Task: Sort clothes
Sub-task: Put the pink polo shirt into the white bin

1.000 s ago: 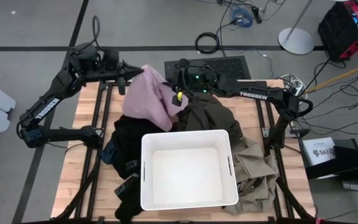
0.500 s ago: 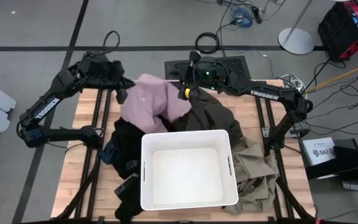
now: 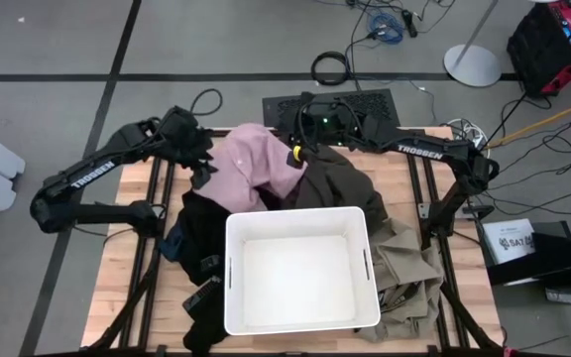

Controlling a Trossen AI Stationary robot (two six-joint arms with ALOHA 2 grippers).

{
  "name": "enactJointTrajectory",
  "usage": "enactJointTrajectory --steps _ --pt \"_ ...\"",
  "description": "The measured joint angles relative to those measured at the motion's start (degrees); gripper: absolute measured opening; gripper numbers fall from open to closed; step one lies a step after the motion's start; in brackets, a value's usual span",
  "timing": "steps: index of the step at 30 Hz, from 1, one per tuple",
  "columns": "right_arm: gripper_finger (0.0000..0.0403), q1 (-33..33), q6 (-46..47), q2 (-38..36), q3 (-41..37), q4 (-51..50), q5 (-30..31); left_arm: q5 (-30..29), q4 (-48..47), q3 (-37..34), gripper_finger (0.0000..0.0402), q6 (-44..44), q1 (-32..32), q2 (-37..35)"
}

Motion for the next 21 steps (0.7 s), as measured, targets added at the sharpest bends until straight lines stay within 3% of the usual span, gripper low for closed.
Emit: enactJointTrajectory --steps 6,11,21 --pt "0.0126 -0.9 3.6 0.0 0.0 -1.8 0.0 -12.1 -1.0 2.0 0.0224 -2.9 0.2 -0.9" --pt "0.0173 -2.5 5.6 0.0 0.0 -5.4 -0.1 -1.4 -5.0 1.1 0.0224 -4.5 1.4 4.6" --pt "0.0198 -3.4 7.3 0.0 0.0 -11.9 -0.9 2.3 -1.0 1.2 0.0224 -3.1 1.3 15.6"
